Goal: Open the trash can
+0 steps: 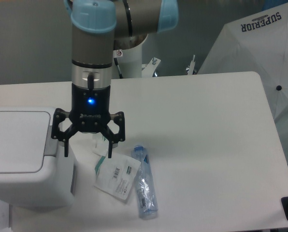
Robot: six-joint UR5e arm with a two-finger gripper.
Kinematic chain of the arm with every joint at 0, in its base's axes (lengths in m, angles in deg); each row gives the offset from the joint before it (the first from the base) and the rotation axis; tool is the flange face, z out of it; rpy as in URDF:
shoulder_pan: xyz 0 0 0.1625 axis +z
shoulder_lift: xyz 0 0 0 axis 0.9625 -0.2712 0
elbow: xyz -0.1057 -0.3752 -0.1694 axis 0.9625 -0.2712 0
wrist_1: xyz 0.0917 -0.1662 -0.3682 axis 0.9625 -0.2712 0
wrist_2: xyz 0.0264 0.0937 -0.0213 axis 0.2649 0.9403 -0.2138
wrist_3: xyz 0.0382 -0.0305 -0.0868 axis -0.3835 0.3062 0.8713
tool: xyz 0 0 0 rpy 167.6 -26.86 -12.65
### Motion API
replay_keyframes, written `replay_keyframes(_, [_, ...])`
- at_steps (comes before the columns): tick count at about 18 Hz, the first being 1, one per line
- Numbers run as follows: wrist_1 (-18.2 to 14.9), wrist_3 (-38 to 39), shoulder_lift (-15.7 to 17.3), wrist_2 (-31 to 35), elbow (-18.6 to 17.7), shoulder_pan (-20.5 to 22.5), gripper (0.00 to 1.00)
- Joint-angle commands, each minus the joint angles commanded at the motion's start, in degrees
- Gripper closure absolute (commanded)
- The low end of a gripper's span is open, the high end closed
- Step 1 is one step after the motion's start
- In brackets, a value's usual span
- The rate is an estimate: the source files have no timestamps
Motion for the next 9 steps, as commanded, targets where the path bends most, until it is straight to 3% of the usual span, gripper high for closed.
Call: replay_keyframes(9, [0.1,1.1,0.6,-0.1,-1.2,-0.7,0.0])
